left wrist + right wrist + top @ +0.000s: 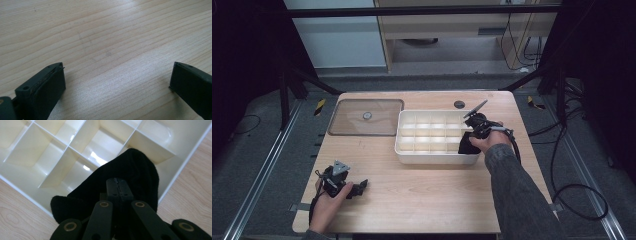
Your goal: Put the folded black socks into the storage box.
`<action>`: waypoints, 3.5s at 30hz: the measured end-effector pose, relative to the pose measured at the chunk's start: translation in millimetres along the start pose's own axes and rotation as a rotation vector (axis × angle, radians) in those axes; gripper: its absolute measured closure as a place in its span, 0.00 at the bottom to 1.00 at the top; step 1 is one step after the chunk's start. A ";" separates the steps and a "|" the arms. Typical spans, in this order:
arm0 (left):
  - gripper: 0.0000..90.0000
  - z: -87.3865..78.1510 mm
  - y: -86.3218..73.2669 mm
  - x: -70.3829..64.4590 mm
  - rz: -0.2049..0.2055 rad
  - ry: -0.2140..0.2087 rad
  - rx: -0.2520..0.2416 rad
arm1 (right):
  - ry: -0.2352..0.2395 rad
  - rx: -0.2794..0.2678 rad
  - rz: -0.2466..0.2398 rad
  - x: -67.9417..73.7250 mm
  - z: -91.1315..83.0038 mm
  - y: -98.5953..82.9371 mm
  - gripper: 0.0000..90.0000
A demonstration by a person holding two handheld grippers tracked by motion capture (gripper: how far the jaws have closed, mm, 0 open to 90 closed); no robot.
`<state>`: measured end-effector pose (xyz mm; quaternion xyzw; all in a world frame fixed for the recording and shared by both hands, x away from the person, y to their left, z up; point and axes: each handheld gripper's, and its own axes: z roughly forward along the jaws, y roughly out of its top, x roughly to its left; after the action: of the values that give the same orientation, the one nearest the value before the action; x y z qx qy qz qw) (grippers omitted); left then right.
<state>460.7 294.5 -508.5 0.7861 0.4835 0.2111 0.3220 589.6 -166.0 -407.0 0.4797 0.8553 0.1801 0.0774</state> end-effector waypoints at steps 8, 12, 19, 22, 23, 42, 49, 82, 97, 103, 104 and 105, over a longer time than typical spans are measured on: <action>0.00 0.1 0.0 -1.0 -0.005 -0.001 0.000 | 0.015 0.052 0.001 2.3 12.9 -9.8 1.00; 0.00 0.0 0.2 -0.9 0.000 -0.003 0.003 | 0.022 0.049 0.011 1.9 16.0 -13.6 1.00; 0.00 0.2 0.0 -1.1 -0.001 -0.002 -0.001 | 0.031 0.057 0.013 0.4 17.3 -13.8 1.00; 0.00 0.2 0.0 -1.1 -0.001 -0.002 0.000 | 0.032 0.059 0.017 0.4 17.8 -13.8 1.00; 0.00 0.2 0.0 -1.1 -0.001 -0.002 -0.001 | 0.031 0.060 0.015 0.1 18.3 -13.9 1.00; 0.00 0.5 0.3 -1.8 0.002 -0.005 -0.001 | 0.026 0.094 0.023 0.8 25.0 -14.3 1.00; 0.00 0.6 0.3 -2.0 0.002 -0.006 -0.001 | 0.021 0.100 0.019 1.1 29.0 -15.0 1.00; 0.00 1.0 0.9 -2.9 0.005 -0.008 0.000 | 0.013 0.112 0.040 2.2 37.1 -16.6 1.00; 0.00 1.1 1.0 -2.9 0.008 -0.012 0.000 | 0.011 0.110 0.040 4.0 34.0 -14.2 1.00; 0.00 1.1 1.0 -2.9 0.008 -0.012 0.000 | 0.005 0.094 0.027 5.1 30.0 -15.4 1.00; 0.00 1.1 1.0 -2.9 0.008 -0.012 0.000 | 0.005 0.091 0.024 4.9 28.9 -15.5 1.00; 0.00 1.1 1.0 -2.9 0.008 -0.012 0.000 | 0.003 0.091 0.029 5.6 27.8 -15.7 1.00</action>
<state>460.8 291.3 -508.6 0.7893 0.4785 0.2075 0.3239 582.7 -162.2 -438.5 0.4949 0.8555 0.1431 0.0515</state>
